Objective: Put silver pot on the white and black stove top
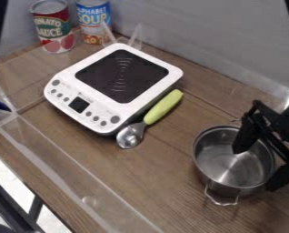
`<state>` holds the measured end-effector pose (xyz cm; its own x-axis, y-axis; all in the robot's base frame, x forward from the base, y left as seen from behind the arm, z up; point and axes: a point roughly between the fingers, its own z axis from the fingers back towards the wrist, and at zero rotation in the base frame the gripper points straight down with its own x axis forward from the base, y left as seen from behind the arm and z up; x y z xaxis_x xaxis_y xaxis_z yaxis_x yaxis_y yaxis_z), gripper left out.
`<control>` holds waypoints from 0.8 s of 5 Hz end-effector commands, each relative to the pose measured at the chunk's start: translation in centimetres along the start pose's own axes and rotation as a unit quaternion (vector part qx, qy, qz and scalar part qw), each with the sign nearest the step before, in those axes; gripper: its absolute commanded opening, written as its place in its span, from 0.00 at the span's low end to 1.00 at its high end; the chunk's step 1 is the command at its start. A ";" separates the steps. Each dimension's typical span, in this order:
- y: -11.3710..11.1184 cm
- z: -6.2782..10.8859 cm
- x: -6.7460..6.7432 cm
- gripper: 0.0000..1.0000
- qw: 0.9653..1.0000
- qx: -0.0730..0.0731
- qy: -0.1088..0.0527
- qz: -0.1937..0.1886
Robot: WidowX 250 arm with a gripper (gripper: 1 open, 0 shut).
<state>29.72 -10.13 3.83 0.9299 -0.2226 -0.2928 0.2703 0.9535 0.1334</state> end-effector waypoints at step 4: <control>2.7 1.0 0.1 1.00 1.000 0.006 0.005 0.030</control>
<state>29.66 -8.28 3.68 0.9220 -0.1697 -0.3480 0.2346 0.9599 0.1536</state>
